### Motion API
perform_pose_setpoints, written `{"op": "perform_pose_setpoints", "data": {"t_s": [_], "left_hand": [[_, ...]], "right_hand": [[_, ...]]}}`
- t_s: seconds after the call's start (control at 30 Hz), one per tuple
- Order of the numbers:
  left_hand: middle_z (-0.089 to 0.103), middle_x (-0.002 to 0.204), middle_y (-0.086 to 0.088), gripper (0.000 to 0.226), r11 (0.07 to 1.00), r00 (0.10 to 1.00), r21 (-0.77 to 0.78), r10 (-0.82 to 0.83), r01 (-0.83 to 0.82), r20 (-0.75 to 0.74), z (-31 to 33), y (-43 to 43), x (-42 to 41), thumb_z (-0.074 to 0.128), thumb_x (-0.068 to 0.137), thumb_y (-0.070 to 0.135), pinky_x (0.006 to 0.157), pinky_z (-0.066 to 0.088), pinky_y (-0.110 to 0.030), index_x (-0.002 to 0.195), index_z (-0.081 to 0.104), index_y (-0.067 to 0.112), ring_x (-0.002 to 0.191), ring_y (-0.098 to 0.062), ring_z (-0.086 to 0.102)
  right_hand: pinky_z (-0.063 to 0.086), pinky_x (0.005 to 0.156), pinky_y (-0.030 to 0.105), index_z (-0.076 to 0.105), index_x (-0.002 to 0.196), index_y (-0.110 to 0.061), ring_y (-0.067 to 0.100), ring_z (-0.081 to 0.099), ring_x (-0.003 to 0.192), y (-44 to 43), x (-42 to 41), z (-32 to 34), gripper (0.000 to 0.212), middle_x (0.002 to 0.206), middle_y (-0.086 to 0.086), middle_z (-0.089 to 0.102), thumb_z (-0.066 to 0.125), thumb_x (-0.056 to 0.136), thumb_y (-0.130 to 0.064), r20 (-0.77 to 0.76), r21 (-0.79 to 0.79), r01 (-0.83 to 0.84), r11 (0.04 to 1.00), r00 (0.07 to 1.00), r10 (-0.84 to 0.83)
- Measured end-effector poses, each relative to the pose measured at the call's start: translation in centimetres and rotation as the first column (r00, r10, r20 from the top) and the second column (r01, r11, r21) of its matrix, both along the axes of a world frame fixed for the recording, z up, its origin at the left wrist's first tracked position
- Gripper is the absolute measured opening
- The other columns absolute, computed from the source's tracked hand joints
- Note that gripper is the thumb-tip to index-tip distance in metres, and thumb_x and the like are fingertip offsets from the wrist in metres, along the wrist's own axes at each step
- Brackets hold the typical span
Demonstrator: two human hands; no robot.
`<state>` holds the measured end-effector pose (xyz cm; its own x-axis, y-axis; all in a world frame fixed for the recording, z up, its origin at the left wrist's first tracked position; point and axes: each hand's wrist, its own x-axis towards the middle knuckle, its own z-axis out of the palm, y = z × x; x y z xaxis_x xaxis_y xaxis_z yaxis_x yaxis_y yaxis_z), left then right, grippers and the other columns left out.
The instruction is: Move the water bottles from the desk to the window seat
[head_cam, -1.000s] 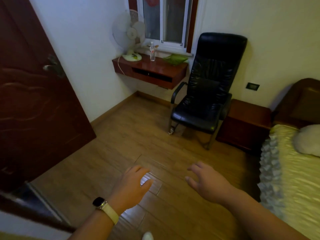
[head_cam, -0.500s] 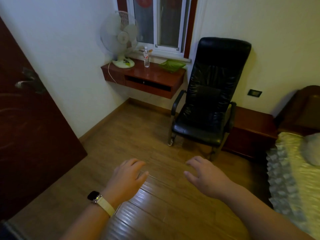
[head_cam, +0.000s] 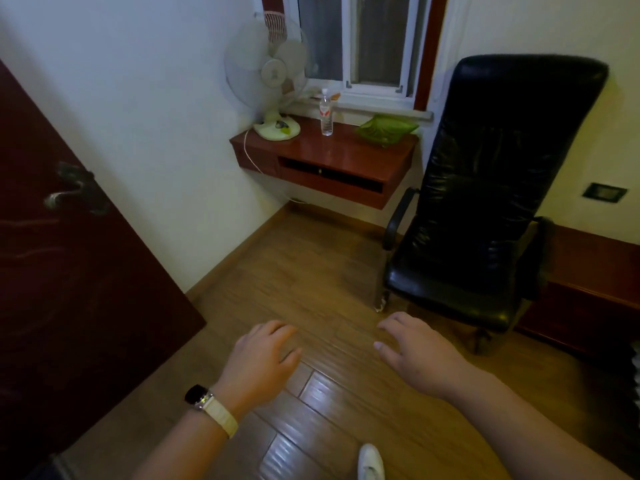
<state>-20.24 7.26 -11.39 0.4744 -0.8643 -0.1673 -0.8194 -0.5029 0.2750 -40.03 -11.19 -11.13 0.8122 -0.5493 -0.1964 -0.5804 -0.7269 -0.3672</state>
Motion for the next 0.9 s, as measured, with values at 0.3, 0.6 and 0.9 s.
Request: {"op": "perform_pose_setpoints", "data": {"t_s": [0.3,0.6,0.9], "left_hand": [[0.042,0.15,0.01,0.048,0.999,0.993,-0.009,0.044,-0.044,0.11,2.6,-11.1,7.4,0.042,0.099,0.05,0.113,0.031,-0.033,0.144,0.042,0.032,0.14,-0.012,0.035],[0.045,0.148,0.009,0.049,0.994,0.991,-0.046,0.106,-0.102,0.084,3.2,-17.7,14.8,0.046,0.098,0.05,0.112,0.034,-0.035,0.144,0.044,0.032,0.138,-0.013,0.039],[0.043,0.15,0.007,0.051,0.997,0.996,0.025,0.07,-0.072,0.053,0.0,-25.8,26.5,0.044,0.097,0.052,0.111,0.034,-0.033,0.144,0.044,0.031,0.139,-0.013,0.038]], "right_hand": [[0.047,0.101,0.033,0.047,0.137,-0.032,0.009,0.048,0.124,-12.7,9.5,2.6,0.048,0.137,-0.013,0.047,0.045,0.095,-0.055,0.085,-0.031,-0.012,0.999,0.996,0.015],[0.046,0.1,0.028,0.048,0.136,-0.033,0.005,0.048,0.122,-20.3,16.3,3.7,0.048,0.136,-0.014,0.049,0.047,0.094,-0.055,0.101,-0.05,-0.001,0.999,0.995,0.007],[0.045,0.1,0.026,0.046,0.138,-0.033,0.004,0.047,0.125,-27.1,27.0,1.1,0.05,0.139,-0.014,0.046,0.047,0.094,-0.056,-0.006,0.005,-0.033,0.999,0.999,0.034]]}}
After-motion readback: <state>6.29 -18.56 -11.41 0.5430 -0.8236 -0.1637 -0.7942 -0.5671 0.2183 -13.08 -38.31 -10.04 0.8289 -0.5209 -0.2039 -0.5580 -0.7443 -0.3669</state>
